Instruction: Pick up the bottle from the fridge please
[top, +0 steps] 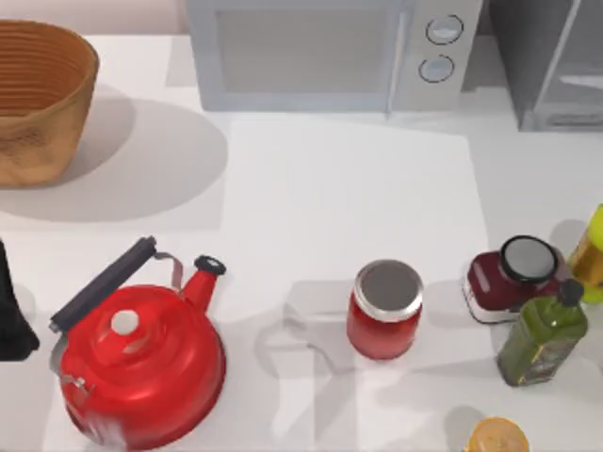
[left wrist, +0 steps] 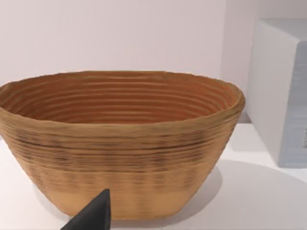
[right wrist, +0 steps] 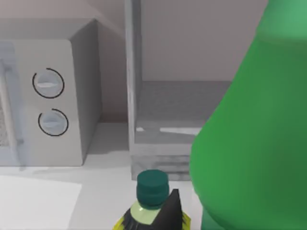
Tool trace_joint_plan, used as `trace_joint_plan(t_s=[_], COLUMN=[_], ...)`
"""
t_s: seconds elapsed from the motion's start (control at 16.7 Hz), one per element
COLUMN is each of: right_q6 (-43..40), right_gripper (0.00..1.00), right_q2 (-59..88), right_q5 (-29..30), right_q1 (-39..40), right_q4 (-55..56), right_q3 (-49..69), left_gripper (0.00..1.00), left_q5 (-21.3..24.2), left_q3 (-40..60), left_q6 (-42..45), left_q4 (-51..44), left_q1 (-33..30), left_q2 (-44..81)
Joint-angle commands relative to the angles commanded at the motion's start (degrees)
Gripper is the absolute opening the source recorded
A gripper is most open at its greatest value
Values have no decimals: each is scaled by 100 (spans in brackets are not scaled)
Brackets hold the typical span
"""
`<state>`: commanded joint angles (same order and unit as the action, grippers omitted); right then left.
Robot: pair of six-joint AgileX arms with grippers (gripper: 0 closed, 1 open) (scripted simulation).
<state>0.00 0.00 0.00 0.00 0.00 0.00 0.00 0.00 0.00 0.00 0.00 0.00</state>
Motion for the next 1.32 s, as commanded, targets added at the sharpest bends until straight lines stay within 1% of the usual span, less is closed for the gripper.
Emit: trace_joint_plan(t_s=[0.36, 0.48, 0.66, 0.9, 1.32], right_q6=[14, 21, 32, 98, 341], right_gripper=[0, 0, 0, 0, 0], right_q2=[80, 375, 1265, 3257, 7858], right_q5=[26, 203, 667, 1525, 3339], right_q1=[5, 117, 438, 1082, 2781], right_q4=[61, 320, 965, 1975, 3652], right_q3=[63, 331, 989, 2004, 3585], left_gripper=[100, 100, 100, 100, 100], left_q5=[0, 0, 0, 0, 0], left_q3=[0, 0, 0, 0, 0], left_q6=[0, 0, 0, 0, 0], left_q4=[0, 0, 0, 0, 0], left_q1=[0, 0, 0, 0, 0], left_q2=[0, 0, 0, 0, 0])
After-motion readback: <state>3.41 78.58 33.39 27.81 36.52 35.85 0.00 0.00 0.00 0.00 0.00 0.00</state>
